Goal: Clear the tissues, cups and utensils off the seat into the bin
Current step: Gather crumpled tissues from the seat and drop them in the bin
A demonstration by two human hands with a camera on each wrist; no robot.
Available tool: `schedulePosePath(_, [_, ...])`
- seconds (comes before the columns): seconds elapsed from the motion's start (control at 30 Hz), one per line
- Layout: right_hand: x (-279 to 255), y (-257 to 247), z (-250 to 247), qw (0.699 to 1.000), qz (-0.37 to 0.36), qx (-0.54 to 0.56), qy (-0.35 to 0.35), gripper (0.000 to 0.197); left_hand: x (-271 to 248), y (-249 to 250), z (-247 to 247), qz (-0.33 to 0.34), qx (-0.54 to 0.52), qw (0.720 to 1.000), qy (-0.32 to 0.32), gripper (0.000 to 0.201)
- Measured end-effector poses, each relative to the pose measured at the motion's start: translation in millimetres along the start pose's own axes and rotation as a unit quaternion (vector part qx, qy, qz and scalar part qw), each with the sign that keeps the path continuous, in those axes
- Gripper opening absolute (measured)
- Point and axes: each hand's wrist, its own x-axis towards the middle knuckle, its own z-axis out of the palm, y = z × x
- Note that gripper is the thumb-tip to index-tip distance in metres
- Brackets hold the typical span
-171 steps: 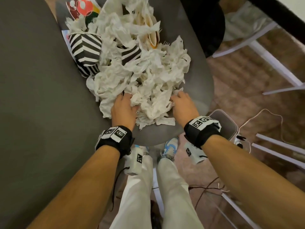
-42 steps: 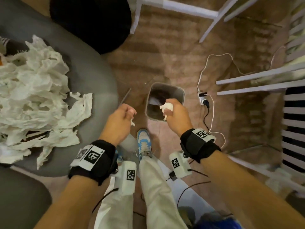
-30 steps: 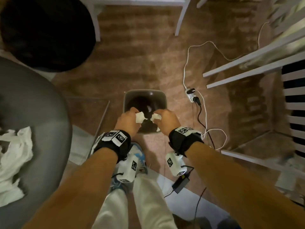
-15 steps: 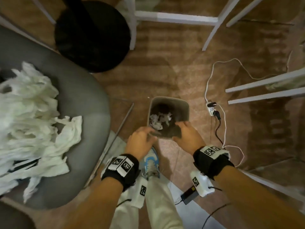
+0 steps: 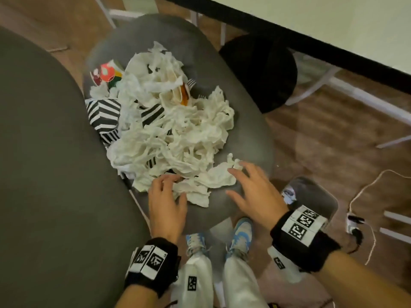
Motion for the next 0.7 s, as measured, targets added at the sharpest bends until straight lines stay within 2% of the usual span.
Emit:
schedulePosePath(0.1, [28,-27,10,0.999,0.009,-0.033,-0.024,0.07,10,-12,2,-0.03,0.046,0.998,-0.037,0.06])
schedulePosePath(0.17, [41,-34,17,0.998,0.031,-0.05,-0.029,0.069,17,-19,8,-0.063,0.034,0.996,-0.05,0.063])
schedulePosePath(0.2, [46,-35,21,0.996,0.042,-0.065,-0.036,0.062,20,-22,11,-0.072,0.021,0.996,-0.05,0.06])
schedulePosePath(0.3, [52,-32,29,0.996,0.035,-0.083,-0.02,0.024,26,-31,15,-0.073,-0.015,0.997,-0.025,0.037])
schedulePosePath(0.37, [54,-26,30,0.997,0.027,-0.068,0.01,0.014,28,-36,14,-0.071,-0.04,0.997,0.004,0.031])
schedulePosePath(0.57, [53,-17,23,0.997,0.041,0.017,0.057,0.049,31,-36,-1,-0.079,-0.119,0.986,0.082,0.044])
schedulePosePath(0.63, [51,-17,20,0.995,0.026,0.033,0.092,0.046,32,-38,-2,-0.064,-0.122,0.987,0.084,0.054])
schedulePosePath(0.7, [51,-18,18,0.991,-0.009,0.046,0.127,0.037,32,-38,-2,-0.056,-0.111,0.988,0.09,0.051])
